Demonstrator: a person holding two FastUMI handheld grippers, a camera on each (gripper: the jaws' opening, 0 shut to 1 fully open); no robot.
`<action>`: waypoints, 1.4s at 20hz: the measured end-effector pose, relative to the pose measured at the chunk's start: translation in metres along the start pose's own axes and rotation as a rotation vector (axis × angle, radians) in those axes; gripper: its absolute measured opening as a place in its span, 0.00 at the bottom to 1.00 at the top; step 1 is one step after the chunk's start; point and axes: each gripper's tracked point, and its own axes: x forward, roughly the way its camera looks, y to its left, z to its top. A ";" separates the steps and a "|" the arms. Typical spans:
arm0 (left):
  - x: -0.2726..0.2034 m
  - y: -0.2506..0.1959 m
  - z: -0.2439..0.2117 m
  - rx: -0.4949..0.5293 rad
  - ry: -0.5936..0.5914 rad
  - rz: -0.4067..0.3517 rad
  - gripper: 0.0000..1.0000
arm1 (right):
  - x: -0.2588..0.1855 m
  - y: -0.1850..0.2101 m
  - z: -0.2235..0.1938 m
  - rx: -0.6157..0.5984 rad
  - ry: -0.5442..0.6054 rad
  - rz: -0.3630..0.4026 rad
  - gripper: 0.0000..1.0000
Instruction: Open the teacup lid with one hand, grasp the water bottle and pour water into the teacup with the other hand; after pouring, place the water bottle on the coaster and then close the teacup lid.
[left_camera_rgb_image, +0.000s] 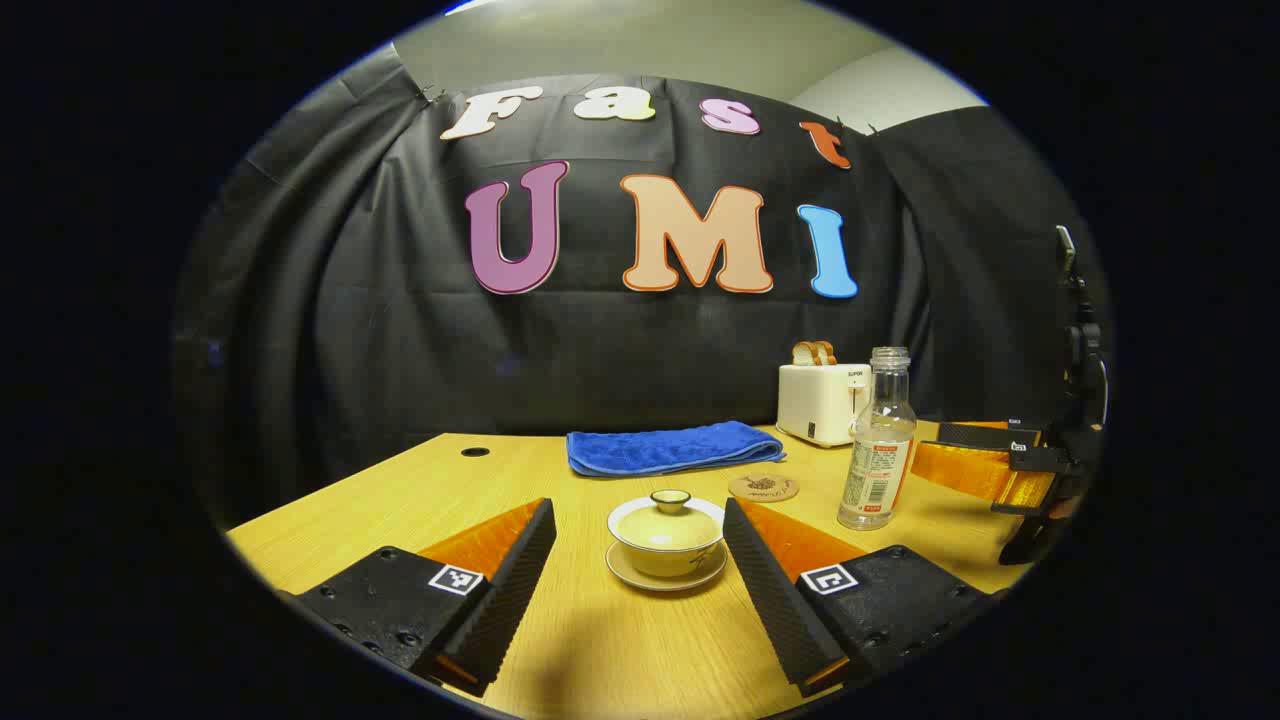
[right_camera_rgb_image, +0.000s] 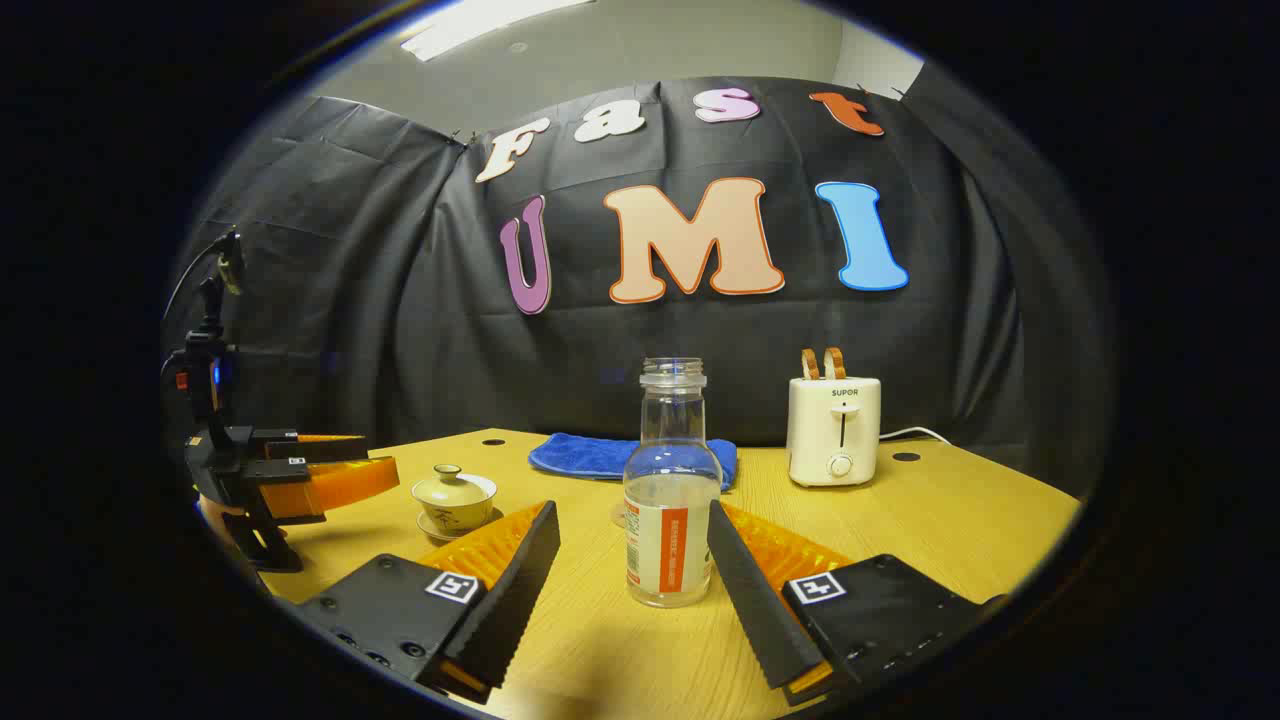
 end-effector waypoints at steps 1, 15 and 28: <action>0.000 0.001 0.001 0.001 0.000 0.002 0.99 | 0.000 0.001 0.001 0.000 -0.004 0.000 0.92; -0.001 0.001 0.001 0.000 -0.001 0.009 0.99 | 0.000 -0.002 0.000 -0.001 -0.003 -0.012 0.96; 0.002 -0.003 0.001 -0.001 -0.001 -0.007 0.99 | -0.002 -0.003 0.000 -0.001 -0.003 -0.012 0.92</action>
